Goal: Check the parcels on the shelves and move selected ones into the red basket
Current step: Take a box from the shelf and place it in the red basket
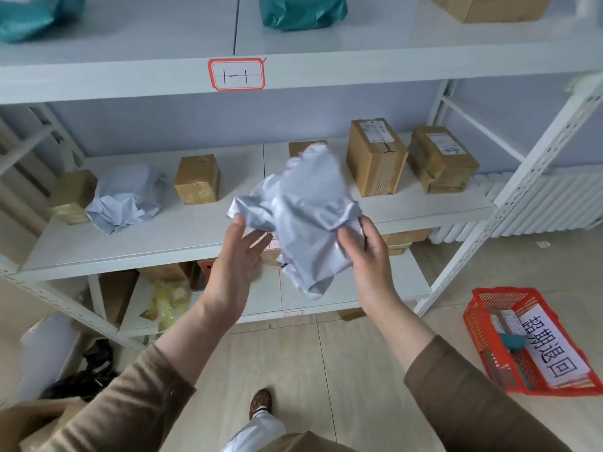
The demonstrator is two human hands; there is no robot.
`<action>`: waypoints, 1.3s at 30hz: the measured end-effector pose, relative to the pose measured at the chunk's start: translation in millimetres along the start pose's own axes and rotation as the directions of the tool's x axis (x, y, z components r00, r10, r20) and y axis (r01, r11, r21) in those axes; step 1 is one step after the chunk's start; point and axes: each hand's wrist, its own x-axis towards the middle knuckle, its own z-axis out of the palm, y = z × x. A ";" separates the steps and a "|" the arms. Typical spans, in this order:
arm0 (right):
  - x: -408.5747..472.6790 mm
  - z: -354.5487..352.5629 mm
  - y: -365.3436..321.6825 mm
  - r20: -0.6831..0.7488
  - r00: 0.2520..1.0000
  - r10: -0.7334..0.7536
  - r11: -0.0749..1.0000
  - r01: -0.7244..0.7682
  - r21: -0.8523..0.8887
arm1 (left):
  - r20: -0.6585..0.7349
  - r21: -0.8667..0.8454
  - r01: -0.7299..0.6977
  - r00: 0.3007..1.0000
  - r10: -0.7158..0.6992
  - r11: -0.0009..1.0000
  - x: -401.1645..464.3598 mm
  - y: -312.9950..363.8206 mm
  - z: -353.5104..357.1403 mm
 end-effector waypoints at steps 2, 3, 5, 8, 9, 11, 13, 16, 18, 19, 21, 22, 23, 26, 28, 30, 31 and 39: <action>2.8 4.1 1.8 0.119 0.939 -0.322 0.874 0.343 -0.344 | 0.114 -0.077 0.167 0.981 -0.158 0.983 13.0 -0.2 -16.5; 4.3 6.7 4.6 0.239 0.861 -0.450 0.707 0.506 -0.494 | 0.150 -0.125 0.218 0.969 -0.199 0.968 18.3 0.6 -23.9; 5.6 12.4 7.4 0.460 0.686 -0.564 0.369 0.708 -0.602 | 0.192 -0.256 0.259 0.958 -0.214 0.931 27.4 2.8 -34.5; 2.0 18.5 12.2 0.579 0.572 -0.581 0.141 0.771 -0.621 | 0.127 -0.286 0.184 0.980 -0.153 0.940 38.9 8.3 -44.6; 2.3 19.0 15.5 0.584 0.570 -0.578 0.129 0.770 -0.625 | 0.125 -0.272 0.159 0.984 -0.129 0.949 41.3 10.2 -47.1; 7.0 19.0 19.2 0.586 0.572 -0.575 0.134 0.772 -0.622 | 0.171 -0.244 0.165 0.977 -0.125 0.956 43.8 13.1 -50.7; 13.9 19.4 20.1 0.585 0.564 -0.583 0.138 0.778 -0.612 | 0.205 -0.161 0.181 0.968 -0.147 0.970 47.6 11.4 -57.6; 29.3 17.9 22.5 0.556 0.578 -0.598 0.153 0.763 -0.628 | 0.217 -0.071 0.182 0.962 -0.163 0.981 55.8 1.1 -60.9; 38.2 16.8 27.3 0.506 0.640 -0.578 0.220 0.720 -0.659 | 0.167 -0.077 0.109 0.981 -0.095 0.991 61.2 -11.0 -55.9; 40.9 17.1 29.5 0.477 0.683 -0.554 0.268 0.688 -0.674 | 0.122 -0.083 0.061 0.991 -0.051 0.995 62.9 -17.5 -51.8; 40.6 21.8 36.5 0.353 0.786 -0.508 0.429 0.586 -0.688 | -0.008 -0.076 -0.041 0.999 0.040 0.996 64.5 -27.6 -41.4; 37.5 26.5 39.4 0.230 0.865 -0.446 0.593 0.478 -0.648 | -0.087 -0.025 -0.100 0.991 0.098 0.995 64.6 -30.7 -37.0; 34.1 33.5 38.7 0.084 0.947 -0.310 0.784 0.305 -0.541 | -0.151 0.052 -0.162 0.974 0.168 0.985 65.1 -33.3 -33.6; 34.9 55.6 32.7 0.034 0.949 0.314 0.945 -0.309 -0.110 | -0.154 0.223 -0.343 0.912 0.380 0.912 66.8 -40.5 -26.1; 43.6 62.4 37.7 0.188 0.858 0.477 0.877 -0.479 -0.036 | -0.086 0.280 -0.403 0.894 0.441 0.871 67.9 -46.7 -21.0; 54.4 66.2 47.5 0.278 0.817 0.505 0.845 -0.533 0.033 | -0.037 0.303 -0.423 0.890 0.454 0.854 66.6 -53.8 -17.3; 60.8 66.6 53.9 0.298 0.808 0.509 0.836 -0.546 0.050 | -0.035 0.308 -0.417 0.893 0.448 0.855 67.3 -57.2 -18.0; 104.3 85.4 93.7 0.139 0.809 0.571 0.813 -0.581 0.044 | -0.261 -0.007 -0.011 0.965 0.009 1.000 101.5 -52.9 -50.9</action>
